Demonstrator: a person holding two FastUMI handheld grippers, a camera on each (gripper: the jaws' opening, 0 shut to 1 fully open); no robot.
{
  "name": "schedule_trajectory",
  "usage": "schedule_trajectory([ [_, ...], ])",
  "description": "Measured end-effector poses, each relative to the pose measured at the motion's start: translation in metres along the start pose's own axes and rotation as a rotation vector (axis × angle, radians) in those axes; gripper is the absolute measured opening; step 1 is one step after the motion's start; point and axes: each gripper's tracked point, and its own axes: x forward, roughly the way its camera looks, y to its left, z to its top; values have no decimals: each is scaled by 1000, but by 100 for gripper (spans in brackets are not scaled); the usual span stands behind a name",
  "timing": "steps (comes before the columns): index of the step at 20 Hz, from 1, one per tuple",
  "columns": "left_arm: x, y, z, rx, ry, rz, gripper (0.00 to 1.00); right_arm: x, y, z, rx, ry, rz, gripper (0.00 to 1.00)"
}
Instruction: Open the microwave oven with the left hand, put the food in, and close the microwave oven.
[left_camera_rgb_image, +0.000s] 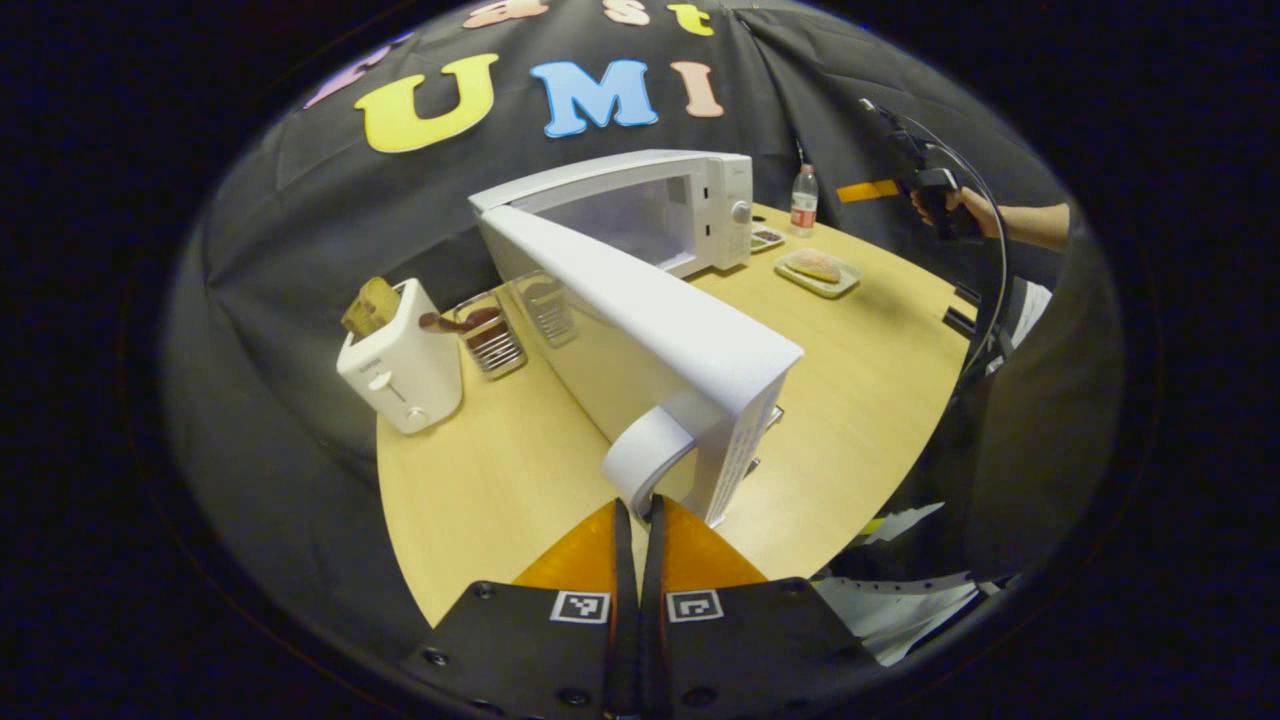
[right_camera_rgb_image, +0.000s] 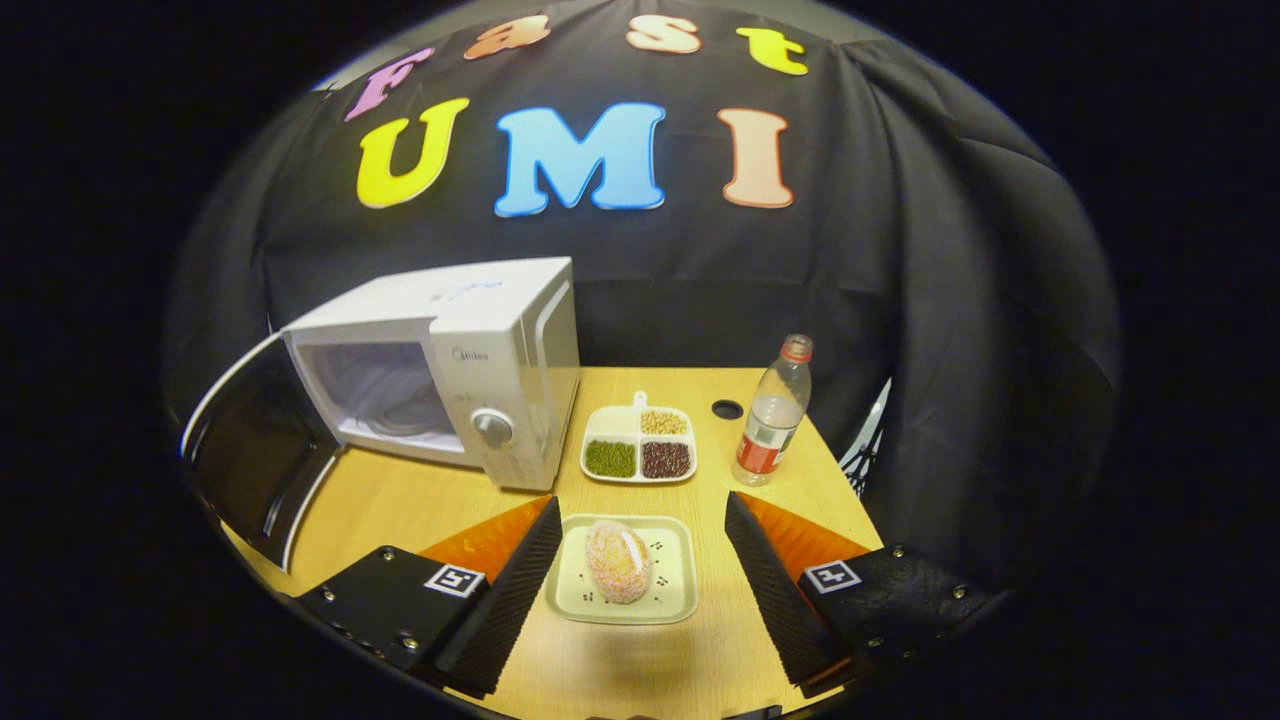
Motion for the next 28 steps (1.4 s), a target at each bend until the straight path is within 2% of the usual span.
schedule_trajectory([
  [5,-4,10,-7,-19,-17,26,8,55,8,-61,61,194,16,100],
  [8,-3,11,-7,-15,-25,33,8,72,17,-75,71,233,58,100],
  [10,-5,13,-7,-29,-38,50,6,80,13,-86,58,274,42,100],
  [12,-6,15,-9,-40,-45,69,8,86,15,-96,75,309,39,100],
  [13,-8,16,-9,-40,-50,87,13,88,18,-98,79,320,46,100],
  [14,-6,22,-8,-43,-61,115,13,90,21,-101,74,332,60,96],
  [15,-14,25,-5,-55,-72,134,29,91,25,-100,60,336,67,82],
  [16,-16,34,-4,-62,-82,176,39,89,25,-100,37,335,75,71],
  [17,-15,37,-3,-89,-100,184,59,87,28,-99,22,335,84,61],
  [18,-21,37,3,-117,-118,187,80,83,33,-98,5,336,105,57],
  [19,-21,34,3,-140,-130,185,100,78,38,-96,-24,332,119,57],
  [23,-36,27,0,-170,-155,256,98,49,52,-83,-149,271,160,57],
  [26,-60,19,14,-212,-216,317,98,24,64,-70,-217,213,187,57],
  [28,-82,23,28,-258,-273,390,98,10,74,-58,-258,166,207,57],
])
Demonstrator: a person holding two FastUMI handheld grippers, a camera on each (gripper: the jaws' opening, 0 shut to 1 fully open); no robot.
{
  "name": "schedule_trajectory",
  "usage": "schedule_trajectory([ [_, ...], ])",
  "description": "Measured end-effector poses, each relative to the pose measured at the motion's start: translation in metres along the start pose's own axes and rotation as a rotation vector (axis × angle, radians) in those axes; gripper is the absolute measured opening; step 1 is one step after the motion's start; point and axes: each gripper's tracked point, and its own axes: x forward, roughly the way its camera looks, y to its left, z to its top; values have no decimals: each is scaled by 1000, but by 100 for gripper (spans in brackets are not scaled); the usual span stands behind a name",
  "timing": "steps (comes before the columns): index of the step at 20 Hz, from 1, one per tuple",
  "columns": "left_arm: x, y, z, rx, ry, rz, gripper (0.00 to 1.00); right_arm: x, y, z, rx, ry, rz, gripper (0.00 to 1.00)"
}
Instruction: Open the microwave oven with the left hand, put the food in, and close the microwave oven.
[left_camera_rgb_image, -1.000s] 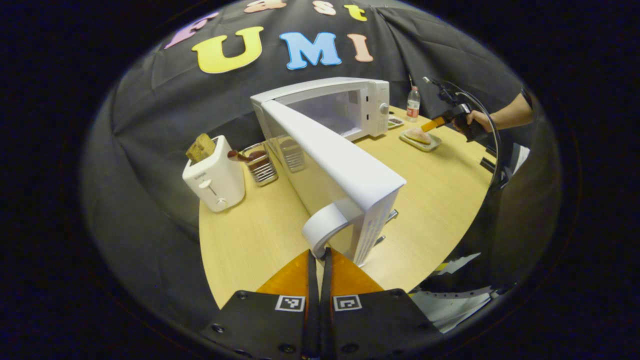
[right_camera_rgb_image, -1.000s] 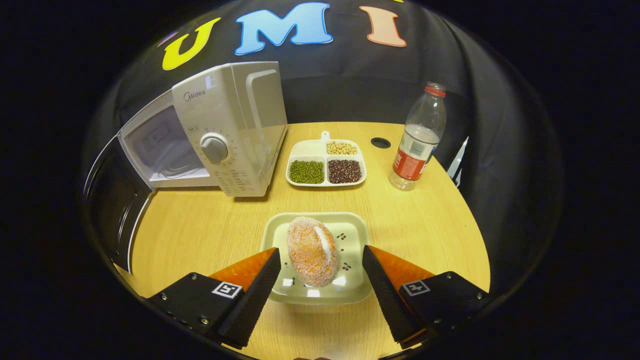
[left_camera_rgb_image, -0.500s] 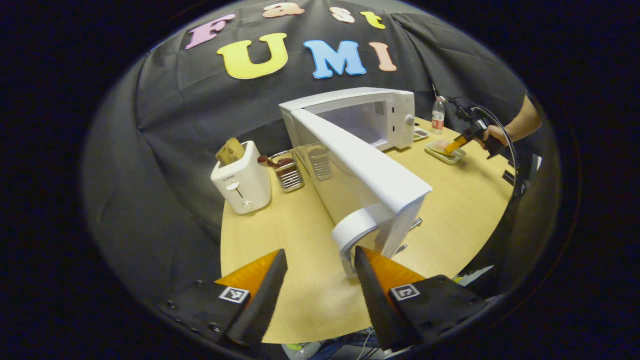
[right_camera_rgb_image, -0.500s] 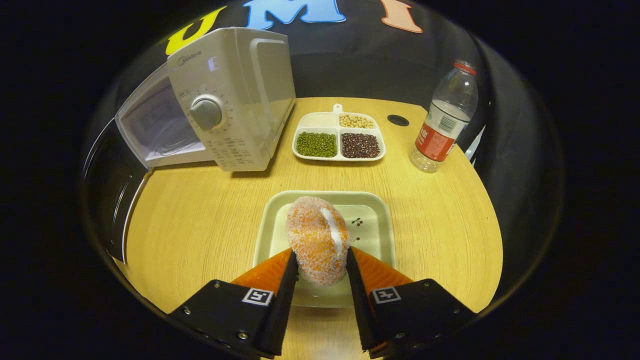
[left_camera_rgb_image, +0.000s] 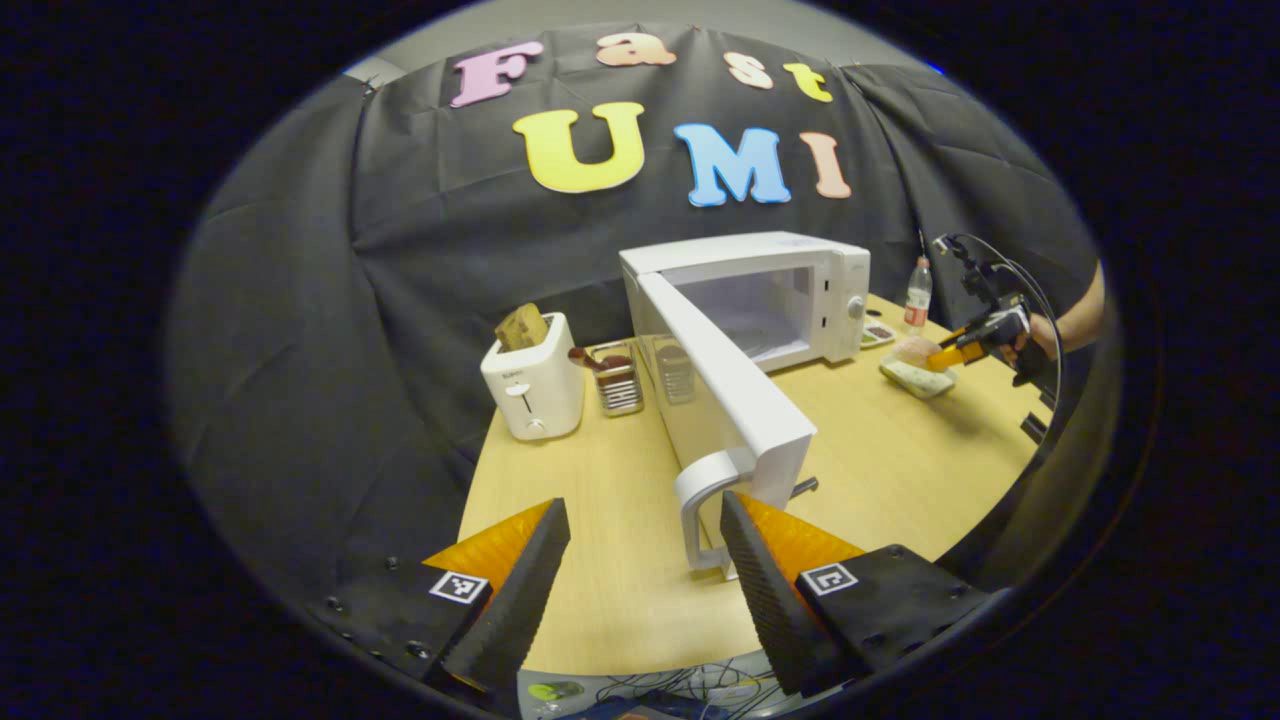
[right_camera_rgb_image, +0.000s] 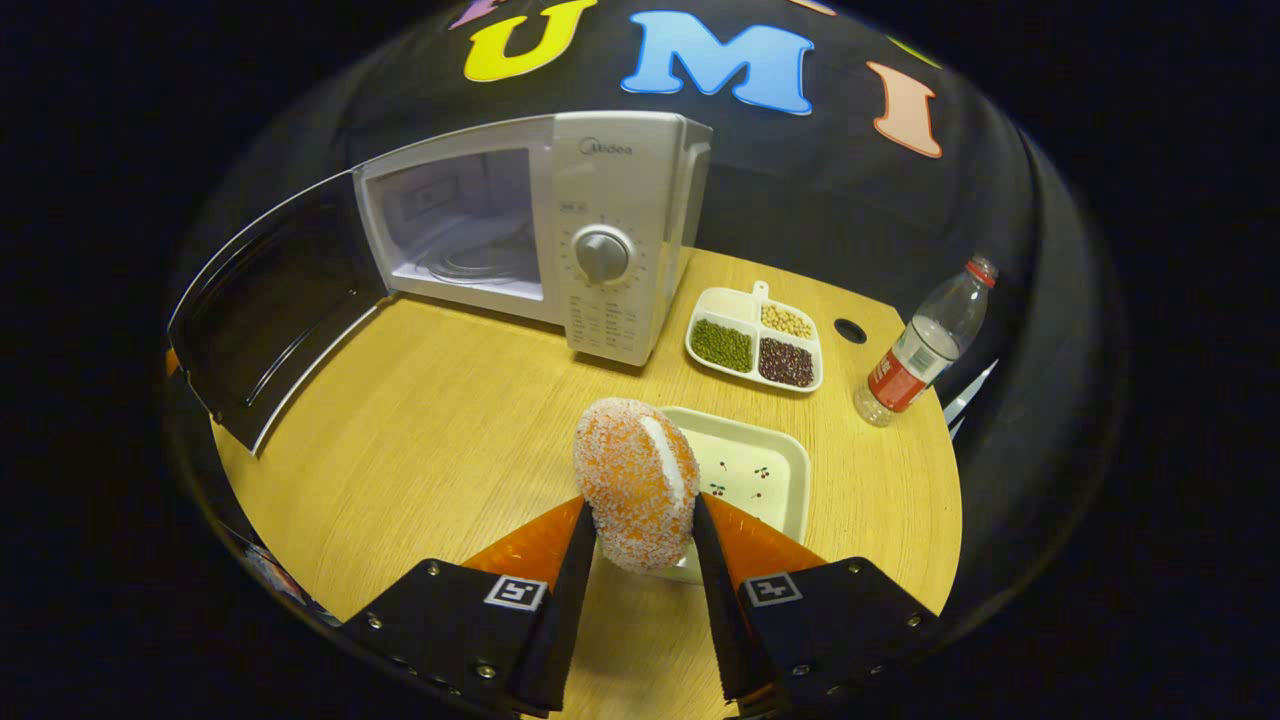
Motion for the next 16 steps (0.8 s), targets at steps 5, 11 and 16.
schedule_trajectory([
  [5,-38,-15,97,-114,-240,101,98,-33,28,49,-86,-129,12,57],
  [11,-44,-65,205,-193,-468,65,100,-55,73,108,-140,-262,34,57],
  [16,-54,-65,254,-178,-557,37,94,-53,98,137,-323,-342,-24,57],
])
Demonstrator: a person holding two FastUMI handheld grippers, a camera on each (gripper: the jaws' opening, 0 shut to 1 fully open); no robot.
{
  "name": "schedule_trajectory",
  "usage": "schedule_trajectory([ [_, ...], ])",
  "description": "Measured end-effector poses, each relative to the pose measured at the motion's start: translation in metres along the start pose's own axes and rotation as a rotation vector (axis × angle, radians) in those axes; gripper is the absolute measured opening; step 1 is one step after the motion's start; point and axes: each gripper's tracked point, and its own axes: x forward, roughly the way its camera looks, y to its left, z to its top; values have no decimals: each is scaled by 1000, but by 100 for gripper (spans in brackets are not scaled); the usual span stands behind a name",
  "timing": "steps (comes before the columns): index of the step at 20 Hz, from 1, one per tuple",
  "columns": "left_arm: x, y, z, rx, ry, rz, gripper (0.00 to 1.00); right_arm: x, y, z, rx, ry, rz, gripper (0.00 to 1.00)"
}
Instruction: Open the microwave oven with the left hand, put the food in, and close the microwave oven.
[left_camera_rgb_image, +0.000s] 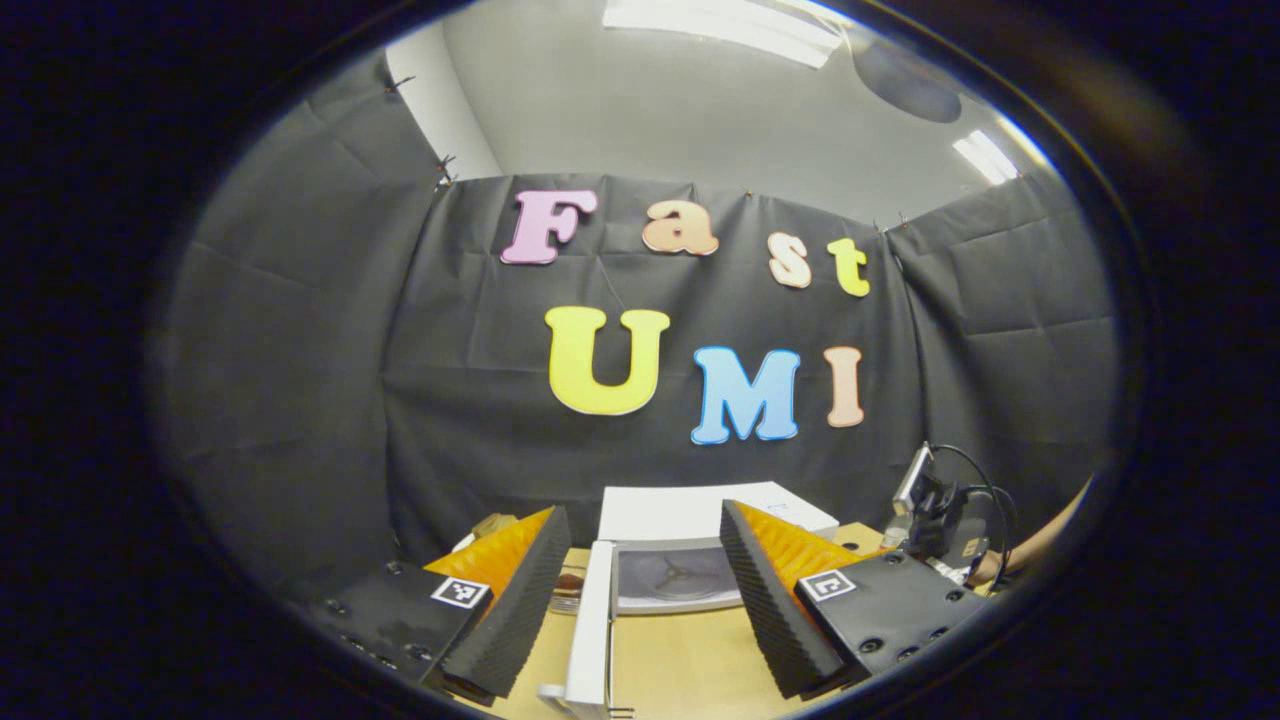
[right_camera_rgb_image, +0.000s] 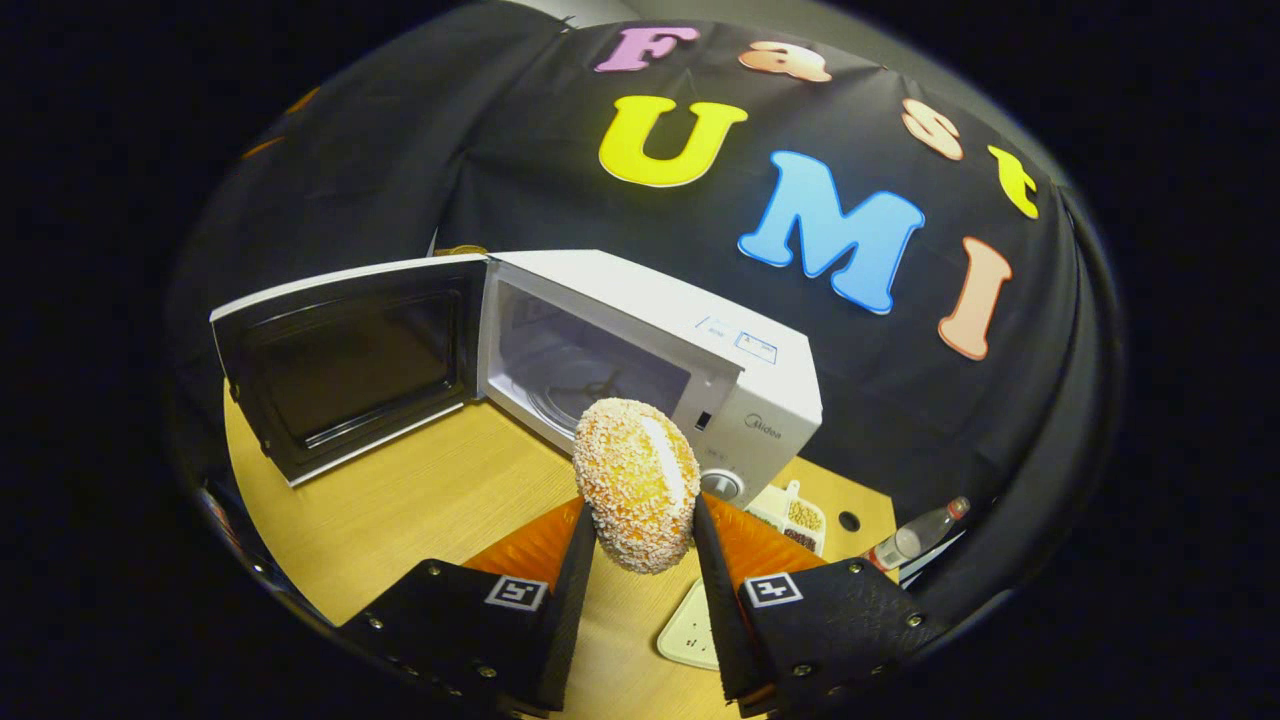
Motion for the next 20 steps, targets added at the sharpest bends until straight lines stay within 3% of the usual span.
schedule_trajectory([
  [3,2,-3,1,17,12,0,98,18,7,13,-134,-26,-33,60],
  [10,-11,6,-22,-6,68,21,97,75,20,23,-528,-46,-106,57],
  [18,-28,33,-38,-31,137,92,97,159,29,36,-749,-96,-181,57],
  [20,-29,36,-45,-21,164,101,93,182,27,38,-793,-97,-199,57],
])
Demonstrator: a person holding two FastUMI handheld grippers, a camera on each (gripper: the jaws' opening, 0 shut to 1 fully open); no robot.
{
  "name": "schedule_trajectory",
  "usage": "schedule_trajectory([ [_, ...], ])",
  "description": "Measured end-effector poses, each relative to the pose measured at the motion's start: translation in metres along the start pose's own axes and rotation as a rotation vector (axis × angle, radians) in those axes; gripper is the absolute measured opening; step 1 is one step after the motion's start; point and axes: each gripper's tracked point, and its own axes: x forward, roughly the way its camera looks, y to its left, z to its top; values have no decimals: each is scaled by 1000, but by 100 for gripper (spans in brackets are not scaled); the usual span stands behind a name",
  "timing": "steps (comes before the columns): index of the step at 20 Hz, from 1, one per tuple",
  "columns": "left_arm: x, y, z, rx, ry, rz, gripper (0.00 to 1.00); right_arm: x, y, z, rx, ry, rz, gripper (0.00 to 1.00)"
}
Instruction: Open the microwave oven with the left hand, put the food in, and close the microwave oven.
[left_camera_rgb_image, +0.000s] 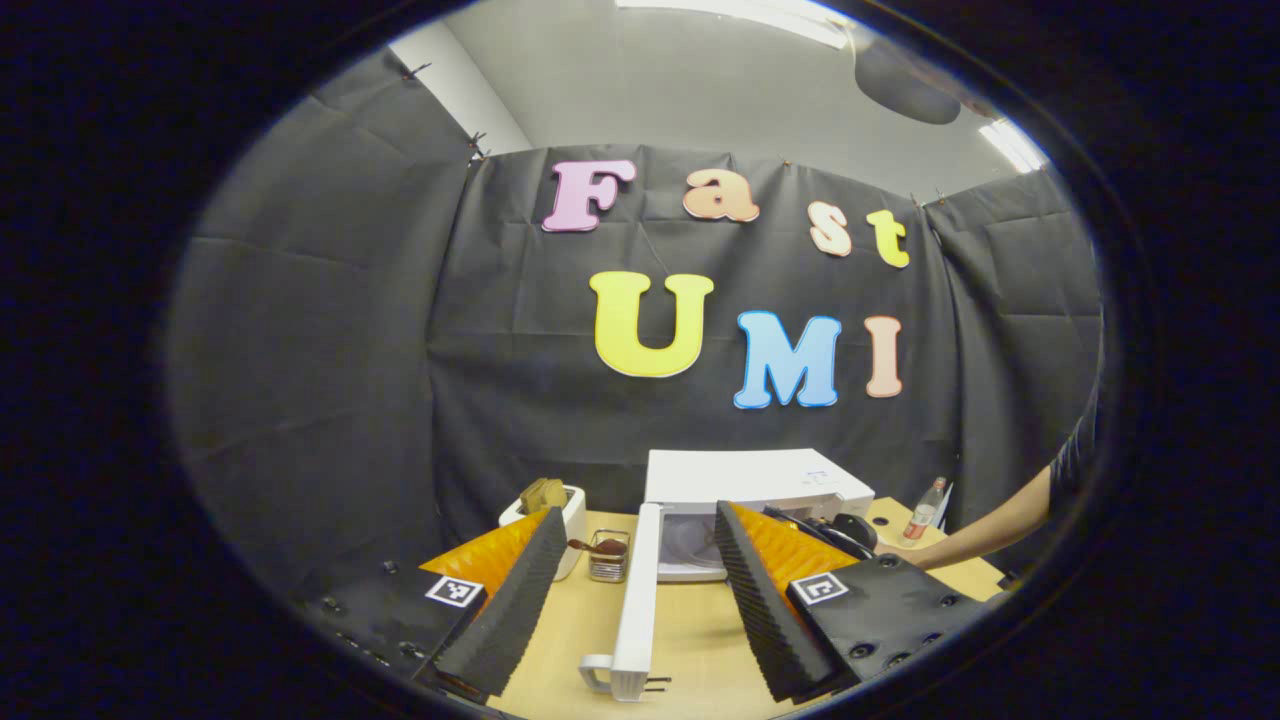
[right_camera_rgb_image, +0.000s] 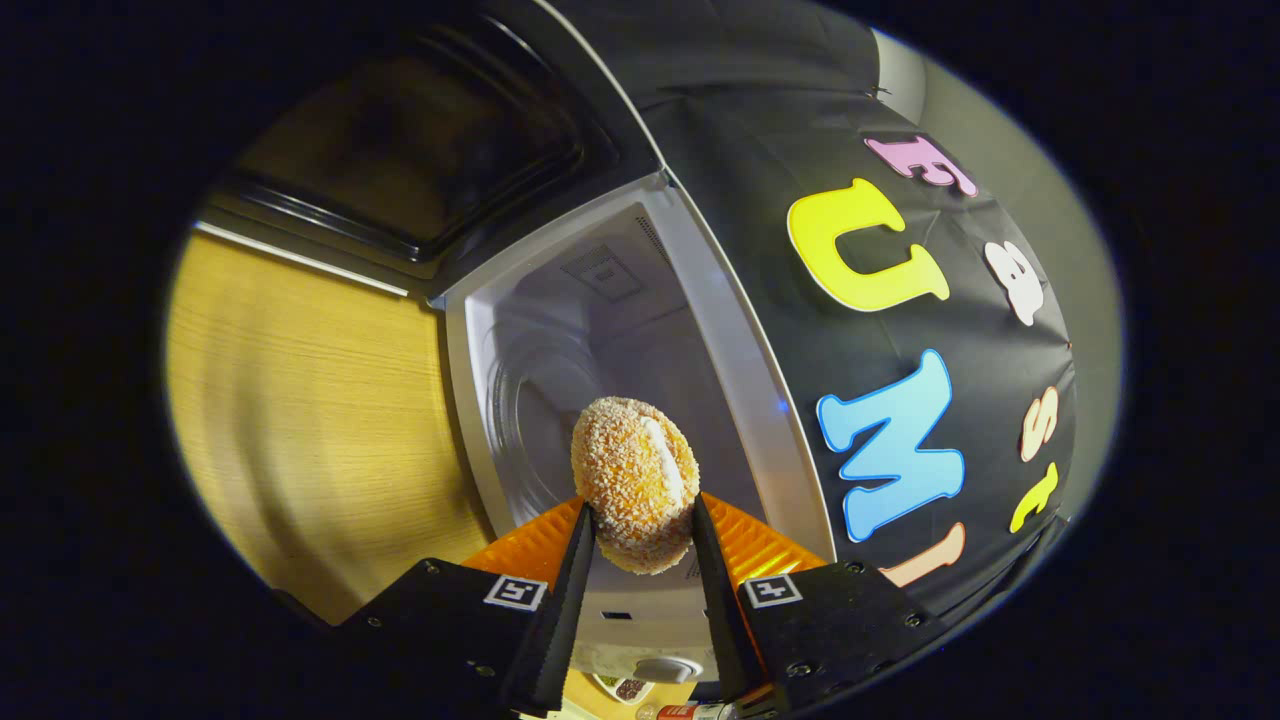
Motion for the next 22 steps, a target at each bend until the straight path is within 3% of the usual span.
schedule_trajectory([
  [7,-1,1,-12,-14,54,28,94,66,1,2,-91,24,-75,56],
  [8,-2,1,-15,-16,57,31,94,68,6,1,-89,36,-55,59],
  [9,-3,0,-14,-17,56,35,94,67,14,-1,-77,42,-25,79],
  [10,-4,-1,-14,-18,54,35,94,66,19,0,-64,39,-4,92],
  [14,-1,-4,-12,-20,45,30,94,37,25,1,56,31,72,99],
  [15,2,-6,-11,-24,37,22,94,26,24,0,84,27,84,95],
  [19,15,-26,0,-27,0,-29,94,-25,15,-10,232,28,107,96],
  [22,33,-44,-5,-27,-3,-68,94,-63,7,-20,414,65,104,96],
])
